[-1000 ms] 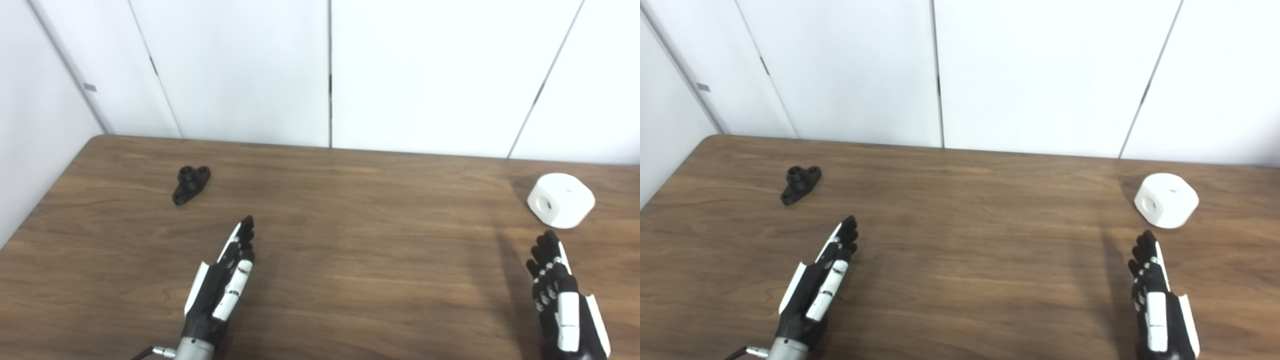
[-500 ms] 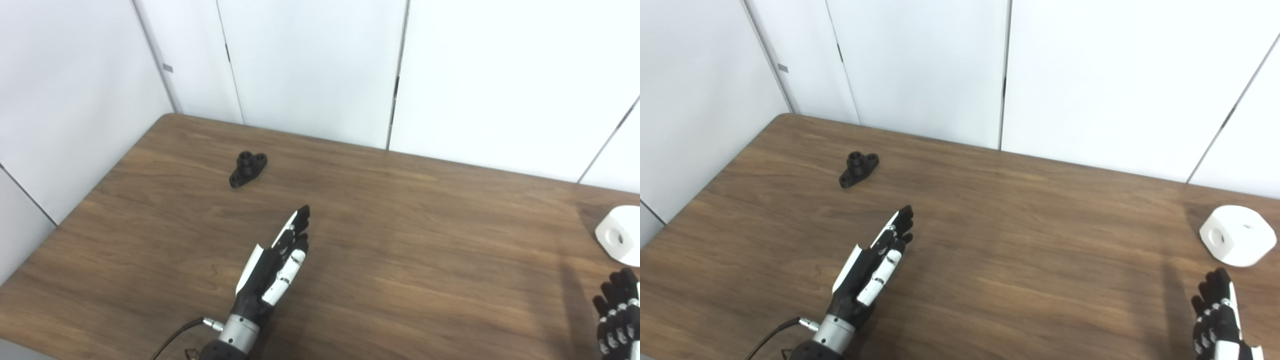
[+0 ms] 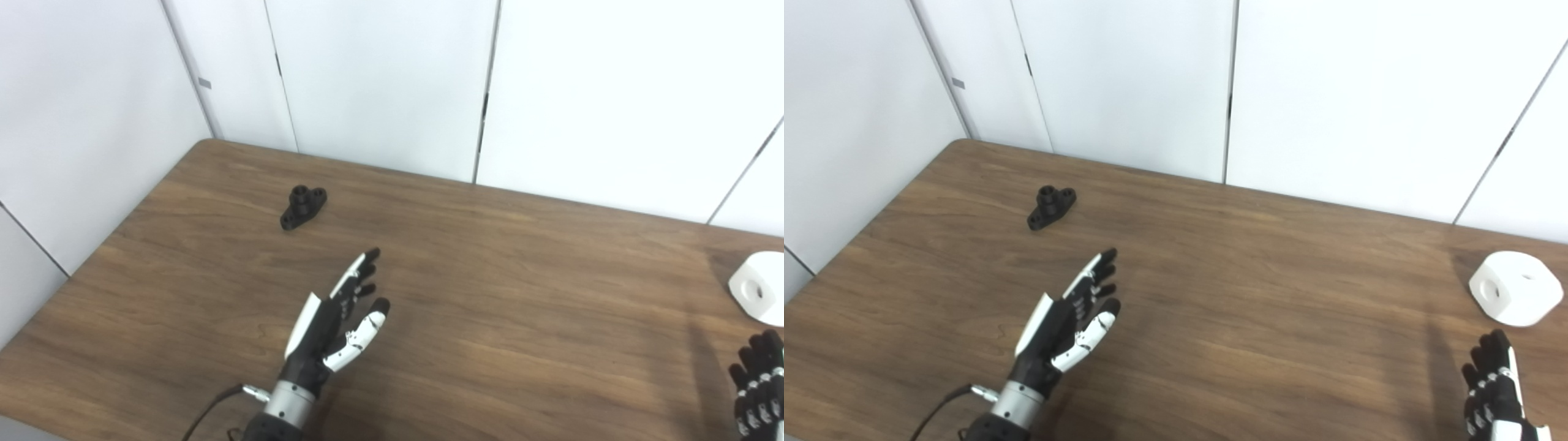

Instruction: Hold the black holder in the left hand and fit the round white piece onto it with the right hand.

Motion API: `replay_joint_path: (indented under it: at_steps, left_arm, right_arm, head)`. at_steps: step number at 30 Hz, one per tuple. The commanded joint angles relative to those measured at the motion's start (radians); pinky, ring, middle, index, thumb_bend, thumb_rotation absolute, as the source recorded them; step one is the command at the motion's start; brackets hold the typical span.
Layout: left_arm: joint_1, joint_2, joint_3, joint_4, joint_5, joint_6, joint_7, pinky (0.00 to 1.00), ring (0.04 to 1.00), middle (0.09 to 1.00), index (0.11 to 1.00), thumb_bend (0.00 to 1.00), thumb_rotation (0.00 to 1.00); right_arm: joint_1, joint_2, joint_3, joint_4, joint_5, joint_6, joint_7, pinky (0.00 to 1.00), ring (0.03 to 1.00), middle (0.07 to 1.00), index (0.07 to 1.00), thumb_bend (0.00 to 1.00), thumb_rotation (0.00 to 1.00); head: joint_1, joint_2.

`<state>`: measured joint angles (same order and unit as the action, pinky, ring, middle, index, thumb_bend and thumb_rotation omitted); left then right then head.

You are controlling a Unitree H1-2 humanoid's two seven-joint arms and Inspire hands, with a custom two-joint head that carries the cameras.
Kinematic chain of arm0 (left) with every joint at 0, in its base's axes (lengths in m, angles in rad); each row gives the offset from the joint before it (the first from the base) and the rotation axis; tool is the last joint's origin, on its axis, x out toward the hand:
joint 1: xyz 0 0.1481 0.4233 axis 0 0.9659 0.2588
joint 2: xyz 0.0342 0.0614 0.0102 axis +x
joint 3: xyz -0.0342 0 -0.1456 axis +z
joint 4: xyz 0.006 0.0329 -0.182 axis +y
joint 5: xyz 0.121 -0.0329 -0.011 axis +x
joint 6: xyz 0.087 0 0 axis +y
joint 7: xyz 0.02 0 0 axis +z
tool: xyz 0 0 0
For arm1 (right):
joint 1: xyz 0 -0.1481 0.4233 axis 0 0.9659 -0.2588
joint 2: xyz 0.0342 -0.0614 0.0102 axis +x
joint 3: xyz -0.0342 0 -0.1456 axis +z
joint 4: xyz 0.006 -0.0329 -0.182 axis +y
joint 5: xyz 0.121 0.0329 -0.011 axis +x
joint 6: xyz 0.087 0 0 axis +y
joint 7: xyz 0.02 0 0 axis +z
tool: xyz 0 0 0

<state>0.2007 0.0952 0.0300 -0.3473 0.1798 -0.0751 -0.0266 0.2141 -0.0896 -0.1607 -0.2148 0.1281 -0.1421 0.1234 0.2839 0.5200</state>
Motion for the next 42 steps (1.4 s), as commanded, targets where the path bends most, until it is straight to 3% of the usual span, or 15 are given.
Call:
replay_joint_path:
  at_steps: [1, 4, 7, 10, 20, 27, 35, 42]
  left_arm:
    - [-0.006, -0.02, 0.051, -0.129, 0.088, 0.048, 0.067, 0.86, 0.939, 0.966, 0.95, 0.63, 0.31]
    - [-0.057, -0.016, 0.073, -0.151, 0.191, 0.093, 0.097, 0.87, 0.938, 0.95, 0.936, 0.7, 0.29]
    - [-0.116, -0.002, 0.091, -0.16, 0.281, 0.179, 0.102, 0.87, 0.926, 0.947, 0.925, 0.76, 0.32]
    - [-0.158, 0.017, 0.099, -0.152, 0.313, 0.249, 0.086, 0.81, 0.906, 0.937, 0.912, 0.77, 0.32]
    - [-0.277, 0.09, 0.084, -0.032, 0.457, 0.384, 0.064, 0.84, 0.947, 0.944, 0.897, 0.8, 0.43]
    - [-0.372, 0.144, 0.069, 0.098, 0.502, 0.439, 0.078, 0.87, 0.962, 0.944, 0.887, 0.81, 0.49]
    - [-0.471, 0.212, 0.062, 0.238, 0.537, 0.43, 0.128, 0.87, 0.952, 0.93, 0.865, 0.81, 0.46]
    - [-0.503, 0.264, 0.045, 0.28, 0.594, 0.434, 0.15, 0.97, 0.978, 0.94, 0.859, 0.8, 0.45]
  right_arm:
    - [0.274, 0.016, 0.02, -0.038, 0.008, -0.054, 0.02, 1.0, 1.0, 1.0, 1.0, 0.59, 1.0]
    - [0.28, 0.015, 0.016, -0.031, 0.016, -0.067, 0.025, 1.0, 1.0, 1.0, 1.0, 0.59, 1.0]
    - [0.283, 0.016, 0.011, -0.029, 0.026, -0.069, 0.028, 1.0, 1.0, 1.0, 1.0, 0.61, 1.0]
    - [0.289, 0.019, 0.012, -0.032, 0.024, -0.072, 0.028, 1.0, 1.0, 1.0, 0.985, 0.62, 1.0]
    - [0.304, 0.031, 0.013, -0.047, 0.017, -0.074, 0.02, 1.0, 1.0, 1.0, 0.976, 0.6, 1.0]
    - [0.316, 0.036, 0.01, -0.059, 0.005, -0.071, 0.013, 1.0, 1.0, 0.996, 0.962, 0.6, 1.0]
    - [0.323, 0.04, 0.009, -0.063, 0.002, -0.073, 0.01, 1.0, 1.0, 0.993, 0.963, 0.59, 1.0]
    - [0.332, 0.048, 0.013, -0.075, 0.0, -0.066, 0.006, 1.0, 1.0, 0.999, 0.966, 0.61, 1.0]
  head:
    - [-0.006, 0.003]
    - [-0.015, 0.008]
    - [-0.022, 0.012]
    - [-0.032, 0.016]
    - [-0.036, 0.022]
    - [-0.04, 0.024]
    - [-0.04, 0.024]
    - [-0.041, 0.026]
